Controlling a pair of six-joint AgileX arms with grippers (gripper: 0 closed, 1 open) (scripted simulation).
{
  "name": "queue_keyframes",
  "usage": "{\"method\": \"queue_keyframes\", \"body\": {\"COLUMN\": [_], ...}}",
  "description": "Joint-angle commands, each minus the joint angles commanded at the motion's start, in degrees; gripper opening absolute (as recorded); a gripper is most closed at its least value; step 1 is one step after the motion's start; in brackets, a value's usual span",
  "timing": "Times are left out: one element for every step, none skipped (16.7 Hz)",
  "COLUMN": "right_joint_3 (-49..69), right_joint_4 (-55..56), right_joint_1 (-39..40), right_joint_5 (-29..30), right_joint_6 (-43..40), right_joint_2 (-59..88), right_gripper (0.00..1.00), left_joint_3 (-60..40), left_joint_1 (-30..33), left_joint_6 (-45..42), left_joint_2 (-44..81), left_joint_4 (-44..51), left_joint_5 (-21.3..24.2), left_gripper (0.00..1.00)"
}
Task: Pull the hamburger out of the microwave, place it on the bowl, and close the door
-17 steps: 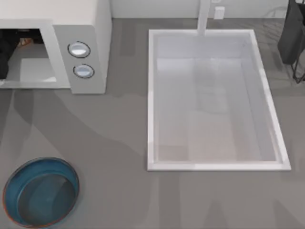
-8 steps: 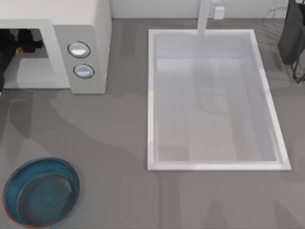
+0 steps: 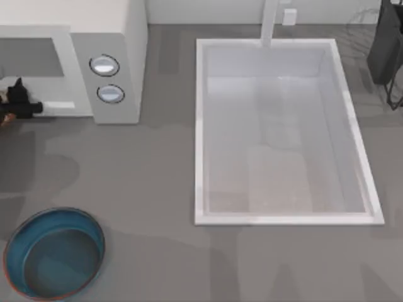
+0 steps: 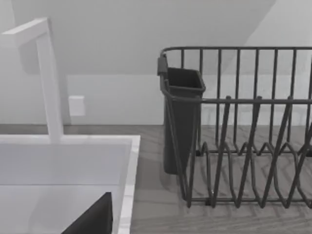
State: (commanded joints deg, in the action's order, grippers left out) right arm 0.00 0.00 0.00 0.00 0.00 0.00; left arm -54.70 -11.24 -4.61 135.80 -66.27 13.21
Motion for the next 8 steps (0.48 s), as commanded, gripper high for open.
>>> {"method": "queue_keyframes", "body": {"right_joint_3": [0.0, 0.0, 0.0, 0.0, 0.0, 0.0, 0.0, 0.0], "right_joint_4": [0.0, 0.0, 0.0, 0.0, 0.0, 0.0, 0.0, 0.0], "right_joint_1": [0.0, 0.0, 0.0, 0.0, 0.0, 0.0, 0.0, 0.0], "right_joint_5": [0.0, 0.0, 0.0, 0.0, 0.0, 0.0, 0.0, 0.0], "right_joint_6": [0.0, 0.0, 0.0, 0.0, 0.0, 0.0, 0.0, 0.0], "right_joint_2": [0.0, 0.0, 0.0, 0.0, 0.0, 0.0, 0.0, 0.0], "right_gripper": [1.0, 1.0, 1.0, 1.0, 1.0, 1.0, 1.0, 1.0], "left_joint_3": [3.4, 6.2, 8.4, 10.0, 11.0, 11.3, 11.3, 11.3], "left_joint_1": [-0.3, -0.6, -0.9, -1.1, -1.2, -1.2, -1.2, -1.2], "left_joint_6": [-0.1, -0.2, -0.2, -0.3, -0.3, -0.3, -0.3, -0.3], "left_joint_2": [-1.4, -2.7, -3.8, -4.7, -5.2, -5.4, -5.4, -5.4], "left_joint_4": [-2.1, -4.0, -5.5, -6.7, -7.5, -7.7, -7.7, -7.7], "left_joint_5": [0.3, 0.6, 0.8, 1.0, 1.1, 1.1, 1.1, 1.1], "left_gripper": [0.0, 0.0, 0.0, 0.0, 0.0, 0.0, 0.0, 0.0]}}
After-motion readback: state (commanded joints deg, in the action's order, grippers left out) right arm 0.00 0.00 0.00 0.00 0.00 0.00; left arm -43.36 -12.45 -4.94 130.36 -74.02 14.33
